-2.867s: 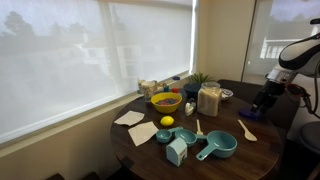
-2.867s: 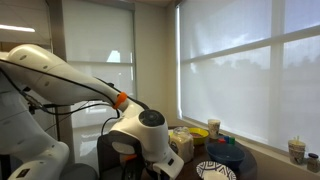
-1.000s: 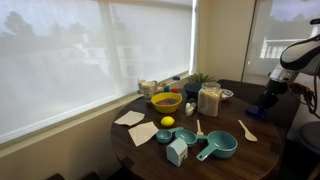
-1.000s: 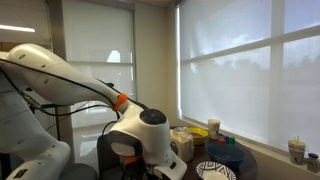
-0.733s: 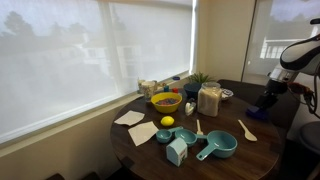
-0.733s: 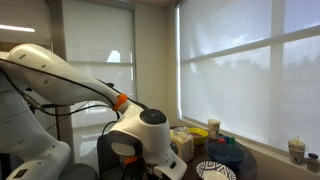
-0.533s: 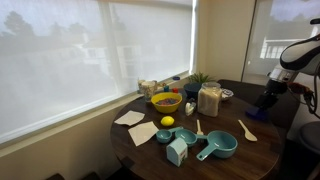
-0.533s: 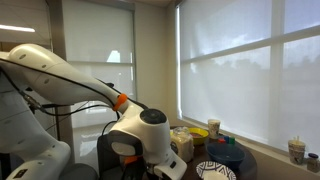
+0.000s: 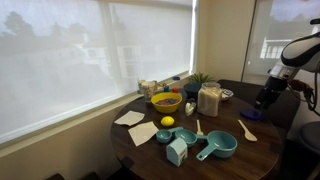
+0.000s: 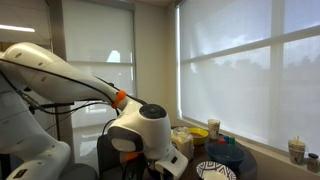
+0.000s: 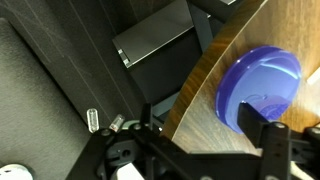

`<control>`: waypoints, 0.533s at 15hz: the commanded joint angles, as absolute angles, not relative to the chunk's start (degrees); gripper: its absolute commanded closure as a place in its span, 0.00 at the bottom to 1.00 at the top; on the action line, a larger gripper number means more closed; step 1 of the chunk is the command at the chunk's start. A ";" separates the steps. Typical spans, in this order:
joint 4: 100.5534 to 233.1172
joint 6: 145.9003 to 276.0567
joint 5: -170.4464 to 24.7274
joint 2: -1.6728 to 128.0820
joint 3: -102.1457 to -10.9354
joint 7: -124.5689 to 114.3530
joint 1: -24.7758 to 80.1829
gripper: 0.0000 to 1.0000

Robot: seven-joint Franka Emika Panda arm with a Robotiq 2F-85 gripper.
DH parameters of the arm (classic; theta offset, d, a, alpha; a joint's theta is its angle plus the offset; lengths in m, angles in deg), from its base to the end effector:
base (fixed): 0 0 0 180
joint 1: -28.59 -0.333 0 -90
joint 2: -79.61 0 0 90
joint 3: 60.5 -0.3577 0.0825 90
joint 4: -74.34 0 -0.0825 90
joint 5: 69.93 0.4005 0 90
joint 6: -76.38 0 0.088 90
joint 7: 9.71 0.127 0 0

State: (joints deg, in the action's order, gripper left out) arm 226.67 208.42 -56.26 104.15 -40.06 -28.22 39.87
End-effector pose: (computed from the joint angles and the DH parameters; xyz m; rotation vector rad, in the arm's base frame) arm 0.3405 -0.1956 0.3844 -2.8038 0.5118 -0.2432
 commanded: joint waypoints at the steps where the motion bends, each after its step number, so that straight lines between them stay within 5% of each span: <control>1: 225.76 204.39 -57.06 105.43 -40.01 -26.95 41.12 0.00; 8: 226.67 203.01 -53.02 104.93 -39.16 -30.93 38.79 0.00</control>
